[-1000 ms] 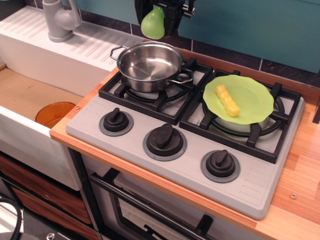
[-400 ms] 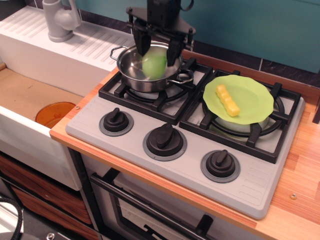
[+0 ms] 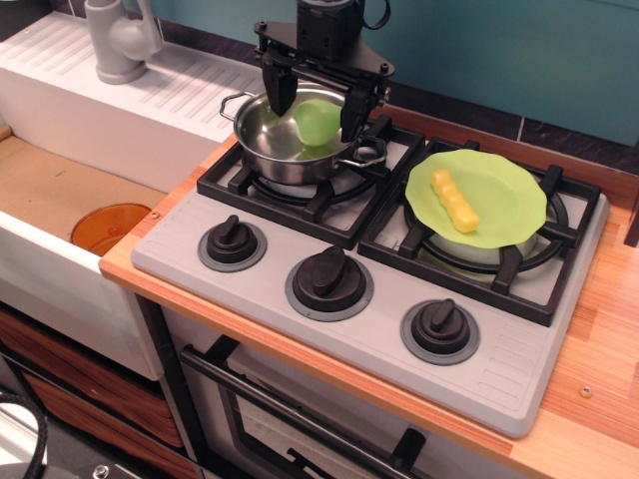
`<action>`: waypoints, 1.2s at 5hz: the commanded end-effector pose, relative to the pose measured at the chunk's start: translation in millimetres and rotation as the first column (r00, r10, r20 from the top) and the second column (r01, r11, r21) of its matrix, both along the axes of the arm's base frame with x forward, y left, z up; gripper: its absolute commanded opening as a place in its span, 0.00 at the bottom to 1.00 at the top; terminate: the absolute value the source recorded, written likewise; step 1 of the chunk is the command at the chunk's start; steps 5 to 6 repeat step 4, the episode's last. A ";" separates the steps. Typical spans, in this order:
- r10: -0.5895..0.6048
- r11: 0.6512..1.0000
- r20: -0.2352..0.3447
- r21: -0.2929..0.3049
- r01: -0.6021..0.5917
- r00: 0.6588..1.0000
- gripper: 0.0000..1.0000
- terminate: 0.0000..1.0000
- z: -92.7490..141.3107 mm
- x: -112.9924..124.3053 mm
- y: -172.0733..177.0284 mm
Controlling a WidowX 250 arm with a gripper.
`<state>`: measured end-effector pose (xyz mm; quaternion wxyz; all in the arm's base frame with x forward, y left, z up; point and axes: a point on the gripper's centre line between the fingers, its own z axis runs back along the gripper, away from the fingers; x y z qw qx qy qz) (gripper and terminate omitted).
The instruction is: Put fry on plate and smallpear in pot or pan on stove
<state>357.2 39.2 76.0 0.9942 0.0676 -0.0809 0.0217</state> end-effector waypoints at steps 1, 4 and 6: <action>0.025 0.999 0.076 0.043 -0.029 0.997 1.00 0.00 61.0 -5.2 -32.6; 0.036 0.998 0.117 -0.058 -0.029 0.992 1.00 1.00 45.3 -11.3 -74.3; 0.036 0.998 0.117 -0.058 -0.029 0.992 1.00 1.00 45.3 -11.3 -74.3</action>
